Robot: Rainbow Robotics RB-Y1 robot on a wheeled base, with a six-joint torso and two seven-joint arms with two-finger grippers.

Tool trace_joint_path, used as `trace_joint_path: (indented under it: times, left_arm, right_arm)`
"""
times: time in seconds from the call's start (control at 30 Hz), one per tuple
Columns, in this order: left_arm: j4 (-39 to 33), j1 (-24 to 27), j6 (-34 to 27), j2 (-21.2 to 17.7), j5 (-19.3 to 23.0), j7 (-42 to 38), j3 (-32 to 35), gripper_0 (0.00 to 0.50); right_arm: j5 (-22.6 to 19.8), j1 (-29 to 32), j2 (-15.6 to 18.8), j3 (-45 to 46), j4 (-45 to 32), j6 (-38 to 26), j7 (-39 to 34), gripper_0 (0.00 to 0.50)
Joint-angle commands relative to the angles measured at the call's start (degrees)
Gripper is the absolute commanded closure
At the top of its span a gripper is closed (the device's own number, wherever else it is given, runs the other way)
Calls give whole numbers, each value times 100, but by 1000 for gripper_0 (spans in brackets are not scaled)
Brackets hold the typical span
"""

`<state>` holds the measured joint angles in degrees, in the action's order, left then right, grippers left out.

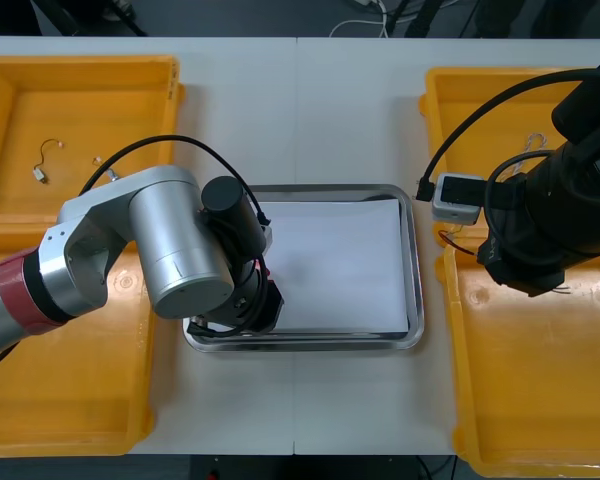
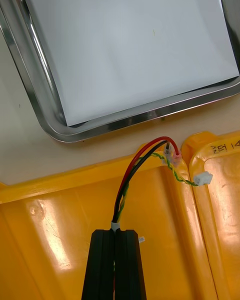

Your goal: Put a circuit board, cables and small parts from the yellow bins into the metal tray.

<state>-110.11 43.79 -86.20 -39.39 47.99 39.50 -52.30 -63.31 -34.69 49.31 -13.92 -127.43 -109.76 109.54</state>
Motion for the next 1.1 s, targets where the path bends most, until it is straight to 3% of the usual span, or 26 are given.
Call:
trace_joint_path:
  times: [0.03, 0.87, 0.9, 0.97, 1.0, 1.03, 1.1]
  left_arm:
    - [-37, 262, 156, -17, -53, -215, -140, 499]
    - [-37, 235, 191, -87, -80, -320, -272, 494]
    - [-37, 227, 209, -96, -80, -320, -272, 469]
    - [-37, 218, 253, -104, -80, -338, -272, 350]
    - [-37, 218, 288, -104, -88, -347, -272, 247]
    - [-37, 200, 323, -113, -115, -364, -272, 194]
    - [-37, 191, 385, -122, -132, -382, -280, 135]
  right_arm:
    - [73, -276, 210, -155, -168, -24, -187, 500]
    - [73, -267, 201, -164, -168, -24, -196, 500]
    - [73, -267, 201, -164, -168, -24, -196, 500]
    - [73, -267, 201, -164, -168, -24, -196, 500]
    - [82, -267, 201, -164, -168, -24, -196, 500]
    - [82, -267, 193, -164, -168, -24, -196, 500]
    - [91, -267, 201, -164, -168, -24, -196, 500]
